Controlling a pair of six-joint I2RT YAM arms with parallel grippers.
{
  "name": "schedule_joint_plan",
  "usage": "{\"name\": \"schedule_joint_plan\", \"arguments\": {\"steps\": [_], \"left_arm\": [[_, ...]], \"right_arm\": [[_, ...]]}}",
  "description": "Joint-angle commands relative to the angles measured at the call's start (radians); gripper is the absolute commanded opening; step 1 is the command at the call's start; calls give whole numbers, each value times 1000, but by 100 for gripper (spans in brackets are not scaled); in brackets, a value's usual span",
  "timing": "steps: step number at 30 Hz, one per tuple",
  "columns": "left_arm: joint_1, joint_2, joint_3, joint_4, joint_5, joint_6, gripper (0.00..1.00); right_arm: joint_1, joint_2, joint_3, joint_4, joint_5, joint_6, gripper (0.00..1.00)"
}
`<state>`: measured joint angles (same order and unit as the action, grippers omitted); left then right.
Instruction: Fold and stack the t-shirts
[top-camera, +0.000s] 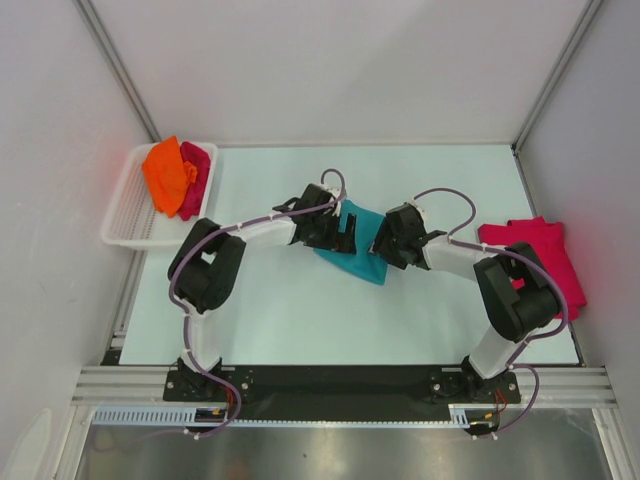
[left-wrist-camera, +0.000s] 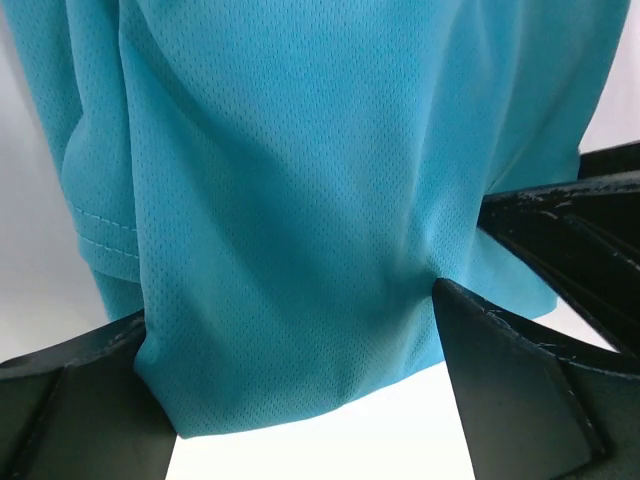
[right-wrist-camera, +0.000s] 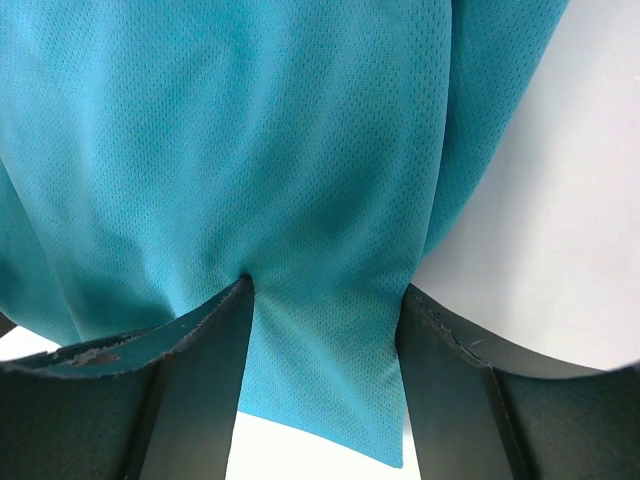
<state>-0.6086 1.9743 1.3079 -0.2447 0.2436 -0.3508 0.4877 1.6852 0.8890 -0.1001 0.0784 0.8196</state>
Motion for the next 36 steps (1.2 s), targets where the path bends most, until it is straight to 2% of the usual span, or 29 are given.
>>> {"name": "schedule_joint_plan", "arguments": {"steps": [1,8,18,36], "left_arm": [[0,-2,-1,49,-10,10,99],[0,-87,11,-50,-188,75,100],[0,-190,-28,-41,-288,50,99],[0,-124,-111,47,-253,21,99]], "right_arm": [[3,44,-24,-107,20,-7,63],[3,47,-24,-119,32,-20,63],[5,51,-38,-113,29,-20,62],[5,54,-28,-150,49,-33,62]]}}
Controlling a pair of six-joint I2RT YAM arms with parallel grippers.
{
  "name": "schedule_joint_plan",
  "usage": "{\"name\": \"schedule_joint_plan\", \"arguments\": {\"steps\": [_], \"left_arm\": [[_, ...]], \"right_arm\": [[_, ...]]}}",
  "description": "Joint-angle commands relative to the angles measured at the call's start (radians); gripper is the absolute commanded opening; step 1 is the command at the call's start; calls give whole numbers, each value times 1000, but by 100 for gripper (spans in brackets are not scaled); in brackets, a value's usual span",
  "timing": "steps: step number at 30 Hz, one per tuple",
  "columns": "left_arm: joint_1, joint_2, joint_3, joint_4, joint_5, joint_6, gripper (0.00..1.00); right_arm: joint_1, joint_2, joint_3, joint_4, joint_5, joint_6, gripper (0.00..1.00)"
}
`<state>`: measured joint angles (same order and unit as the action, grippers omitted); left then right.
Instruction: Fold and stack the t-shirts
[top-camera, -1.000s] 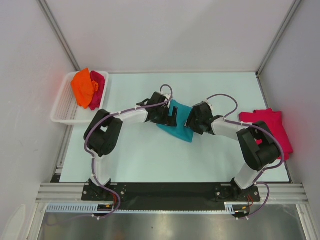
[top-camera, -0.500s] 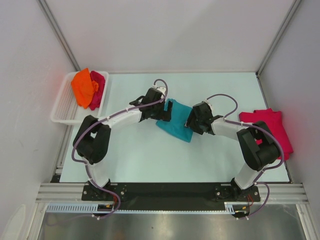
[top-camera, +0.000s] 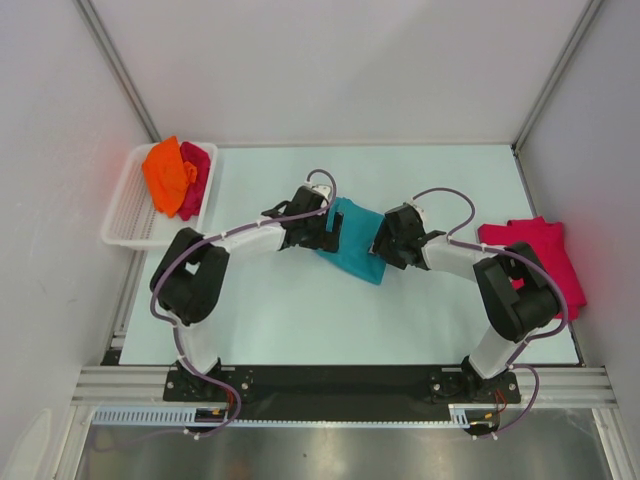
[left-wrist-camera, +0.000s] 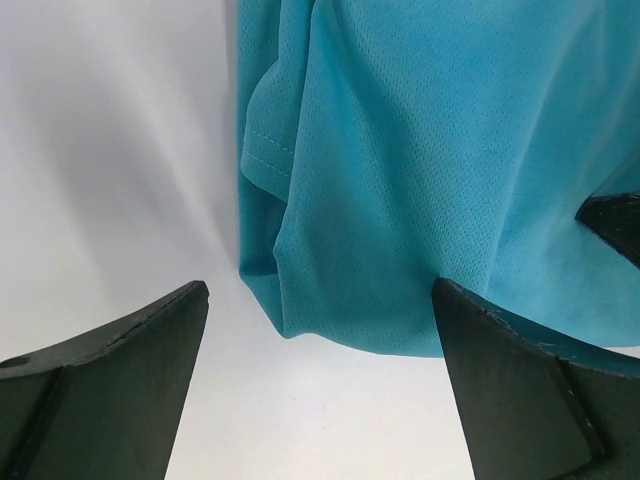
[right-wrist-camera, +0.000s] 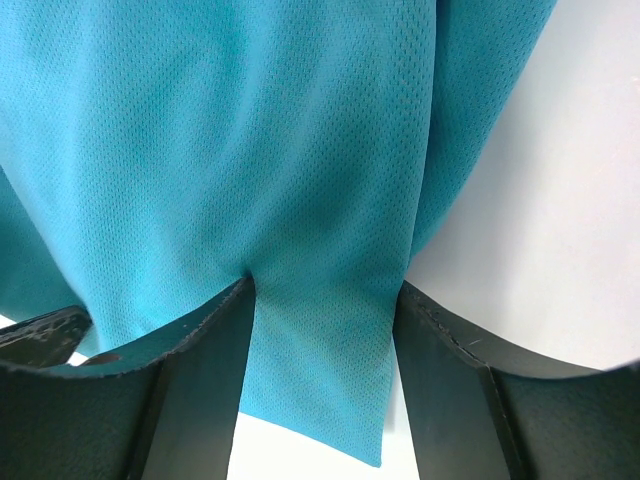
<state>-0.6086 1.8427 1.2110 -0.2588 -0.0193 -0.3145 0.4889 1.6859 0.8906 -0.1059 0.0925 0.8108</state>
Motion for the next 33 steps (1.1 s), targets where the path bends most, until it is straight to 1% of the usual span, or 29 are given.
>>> {"name": "schedule_joint_plan", "arguments": {"steps": [1,4,10,14,19,20,24,26,27,30,31,33], "left_arm": [[0,10,-18,66,10,-17,100],[7,26,-45,95,59,-29,99],[41,59,-113,219,166,-98,100],[49,95,-122,253,183,-113,100],[55,102,-130,256,199,-118,100],[58,102,-127,283,203,-120,100],[70,110,-120,283,229,-117,100],[73,107,-123,279,239,-112,98],[75,99,-123,276,240,-110,98],[78,83,-123,267,252,-100,93],[78,78,-122,241,254,-92,89],[78,66,-117,225,265,-87,85]], "right_arm": [[4,52,-30,-152,36,-24,62],[5,41,-28,-173,38,-27,62],[10,12,-19,-222,56,-41,62],[10,6,-2,-253,67,-55,62],[11,14,13,-278,69,-56,61],[11,18,19,-276,67,-55,62],[11,29,21,-272,55,-52,59],[13,35,19,-267,47,-48,58],[11,37,19,-258,46,-50,53],[13,54,16,-236,26,-47,49],[11,61,15,-230,15,-47,49],[16,75,11,-213,4,-45,47]]}}
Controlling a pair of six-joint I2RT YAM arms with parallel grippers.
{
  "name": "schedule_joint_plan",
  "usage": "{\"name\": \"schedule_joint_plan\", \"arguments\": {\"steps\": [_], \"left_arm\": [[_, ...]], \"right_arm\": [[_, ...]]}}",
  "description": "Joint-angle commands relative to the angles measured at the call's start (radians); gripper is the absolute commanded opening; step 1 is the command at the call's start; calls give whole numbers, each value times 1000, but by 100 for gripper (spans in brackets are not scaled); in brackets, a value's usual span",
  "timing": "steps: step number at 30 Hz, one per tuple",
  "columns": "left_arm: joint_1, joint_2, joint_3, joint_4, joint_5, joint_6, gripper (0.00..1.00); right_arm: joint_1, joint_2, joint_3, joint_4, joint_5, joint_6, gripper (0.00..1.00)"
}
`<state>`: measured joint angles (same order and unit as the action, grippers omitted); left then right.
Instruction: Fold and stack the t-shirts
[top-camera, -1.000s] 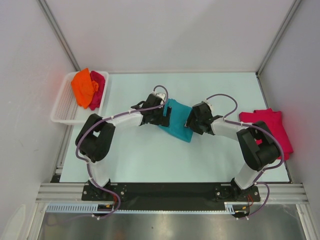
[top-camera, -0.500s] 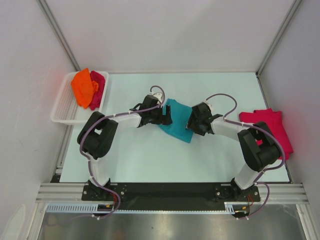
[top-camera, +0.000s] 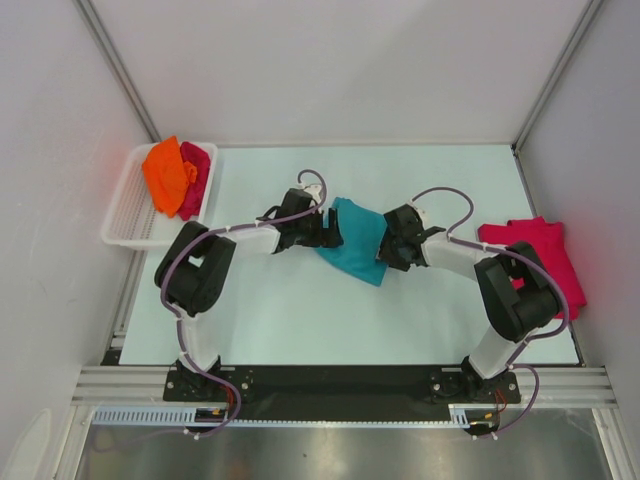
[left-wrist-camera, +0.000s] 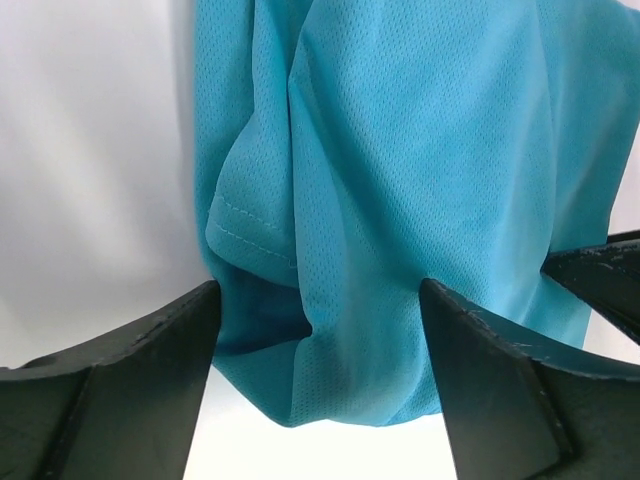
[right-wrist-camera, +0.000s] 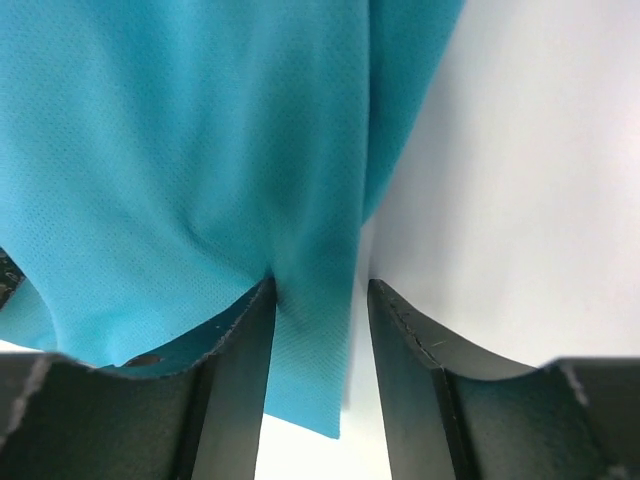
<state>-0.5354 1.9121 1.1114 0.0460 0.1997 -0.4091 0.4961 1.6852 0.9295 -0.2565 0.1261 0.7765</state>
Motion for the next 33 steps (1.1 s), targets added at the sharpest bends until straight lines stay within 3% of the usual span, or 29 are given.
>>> {"name": "schedule_joint_plan", "arguments": {"steps": [1,5,11,19,22,25,26,27,28,29,32,33], "left_arm": [[5,-8,-15,-90,47,10,81],[12,-19,-2,-120,76,9,75],[12,-24,18,-161,89,9,73],[11,5,19,-114,165,-40,64],[11,13,1,-81,188,-60,58],[9,22,-16,-54,224,-76,51],[11,25,-19,-51,240,-79,47],[11,28,-21,-51,247,-85,35],[11,34,-21,-49,256,-89,29],[11,39,-21,-49,270,-91,26],[5,48,-19,-51,285,-102,0],[5,48,-16,-54,288,-106,0]], "right_arm": [[12,79,-29,-55,-36,-8,47],[13,97,-34,-33,-51,-3,49],[13,108,-37,-18,-60,6,64],[13,122,-40,0,-77,3,64],[13,123,-55,20,-95,0,55],[12,128,-69,54,-117,-8,36],[10,131,-69,54,-115,-8,23],[10,140,-66,53,-115,-5,8],[10,145,-63,39,-112,1,0],[12,146,-63,40,-111,1,0],[15,131,-61,25,-86,1,0],[16,123,-58,17,-63,1,0]]}}
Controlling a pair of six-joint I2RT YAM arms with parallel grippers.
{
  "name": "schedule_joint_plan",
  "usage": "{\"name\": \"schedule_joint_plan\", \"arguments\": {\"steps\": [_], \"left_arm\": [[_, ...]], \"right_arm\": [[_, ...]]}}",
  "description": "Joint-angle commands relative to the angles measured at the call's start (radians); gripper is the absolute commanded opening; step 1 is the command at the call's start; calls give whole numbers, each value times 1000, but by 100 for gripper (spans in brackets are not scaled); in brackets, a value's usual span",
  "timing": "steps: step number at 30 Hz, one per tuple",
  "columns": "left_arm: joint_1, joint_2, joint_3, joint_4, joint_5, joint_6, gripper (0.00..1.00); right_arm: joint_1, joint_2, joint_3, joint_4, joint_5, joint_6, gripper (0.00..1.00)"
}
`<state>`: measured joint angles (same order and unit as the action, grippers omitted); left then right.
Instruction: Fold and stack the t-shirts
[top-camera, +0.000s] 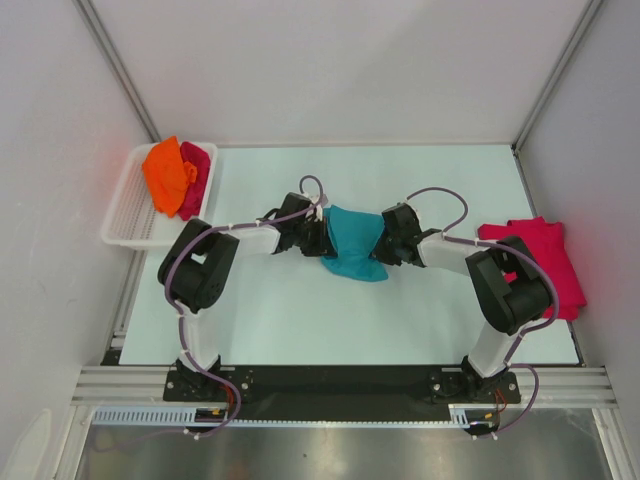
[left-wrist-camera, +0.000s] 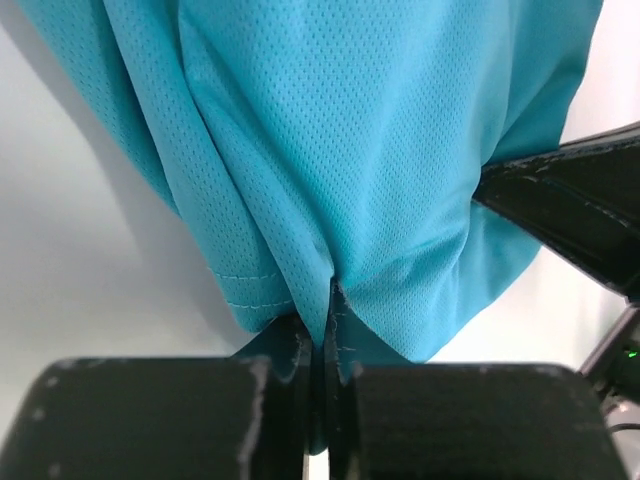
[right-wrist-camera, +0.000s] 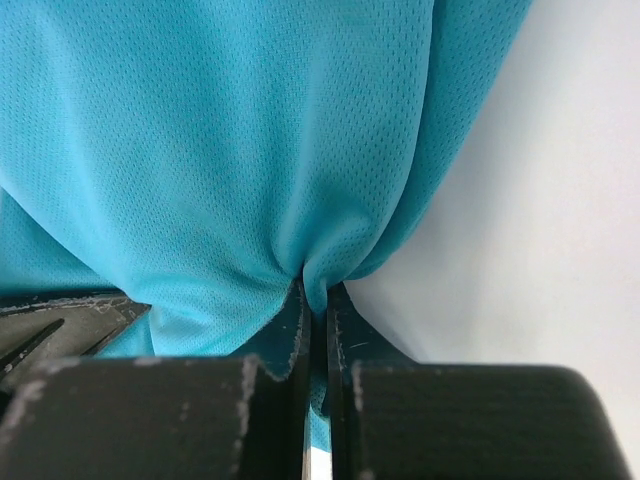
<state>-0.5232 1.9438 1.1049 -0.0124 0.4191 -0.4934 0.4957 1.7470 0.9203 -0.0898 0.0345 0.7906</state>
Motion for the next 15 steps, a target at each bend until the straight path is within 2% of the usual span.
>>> {"name": "schedule_joint_plan", "arguments": {"steps": [1,6,15], "left_arm": [[-15,18,-7,2,72,-23,0],[-46,33,44,-1,107,-54,0],[-187,95,179,43,173,-134,0]], "right_arm": [[17,42,-38,-171,41,-17,0],[17,-21,20,-275,149,-56,0],[6,-202,106,-513,355,-88,0]]}}
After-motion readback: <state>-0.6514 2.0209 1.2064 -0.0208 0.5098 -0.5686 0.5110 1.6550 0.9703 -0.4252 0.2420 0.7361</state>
